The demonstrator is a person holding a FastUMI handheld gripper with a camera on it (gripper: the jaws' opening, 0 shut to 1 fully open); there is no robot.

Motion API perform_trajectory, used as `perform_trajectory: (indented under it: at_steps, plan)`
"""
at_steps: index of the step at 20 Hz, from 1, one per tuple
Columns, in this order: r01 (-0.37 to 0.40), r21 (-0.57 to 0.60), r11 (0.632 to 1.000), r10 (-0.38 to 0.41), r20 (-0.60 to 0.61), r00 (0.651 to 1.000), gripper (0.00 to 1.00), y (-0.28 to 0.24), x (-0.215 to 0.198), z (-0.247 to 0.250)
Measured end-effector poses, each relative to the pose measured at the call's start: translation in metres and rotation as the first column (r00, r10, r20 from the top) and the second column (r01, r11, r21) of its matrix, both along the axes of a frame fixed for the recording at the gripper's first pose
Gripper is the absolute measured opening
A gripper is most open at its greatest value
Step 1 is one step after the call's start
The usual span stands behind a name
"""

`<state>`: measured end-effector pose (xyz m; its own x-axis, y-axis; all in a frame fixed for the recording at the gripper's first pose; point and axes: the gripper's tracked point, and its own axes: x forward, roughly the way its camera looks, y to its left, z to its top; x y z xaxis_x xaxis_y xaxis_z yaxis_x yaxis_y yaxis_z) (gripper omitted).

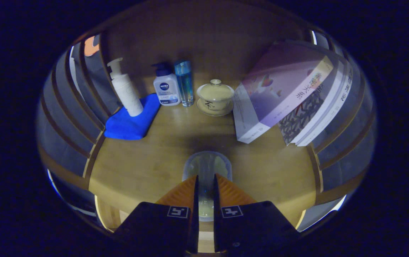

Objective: Pull open the drawer, take out the items inside it, and place them on the countertop above the cabinet.

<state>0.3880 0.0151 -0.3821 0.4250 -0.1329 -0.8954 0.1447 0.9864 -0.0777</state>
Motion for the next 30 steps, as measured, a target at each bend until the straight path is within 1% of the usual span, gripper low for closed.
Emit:
perform_trajectory:
  at_steps: [2, 6, 9, 12, 17, 23, 26, 30]
  plan:
    - [0.018, 0.0, 1.0, -0.018, 0.017, 1.0, 0.2, 0.001, 0.009, -0.002]
    - [0.012, -0.02, 1.0, -0.011, 0.046, 0.999, 0.22, 0.001, 0.018, -0.003]
    - [-0.007, -0.028, 1.0, 0.009, 0.065, 0.998, 0.37, 0.007, 0.017, 0.004]
    - [-0.021, -0.047, 0.999, 0.026, 0.112, 0.993, 0.51, 0.011, 0.014, 0.024]
    - [-0.056, -0.025, 0.998, 0.058, 0.13, 0.99, 0.76, 0.028, -0.022, 0.049]
    - [-0.118, 0.014, 0.993, 0.114, 0.159, 0.981, 0.76, 0.046, -0.085, 0.069]
    - [-0.128, 0.012, 0.992, 0.123, 0.178, 0.976, 0.78, 0.045, -0.122, 0.072]
    - [-0.166, 0.02, 0.986, 0.157, 0.222, 0.962, 0.78, 0.056, -0.164, 0.081]
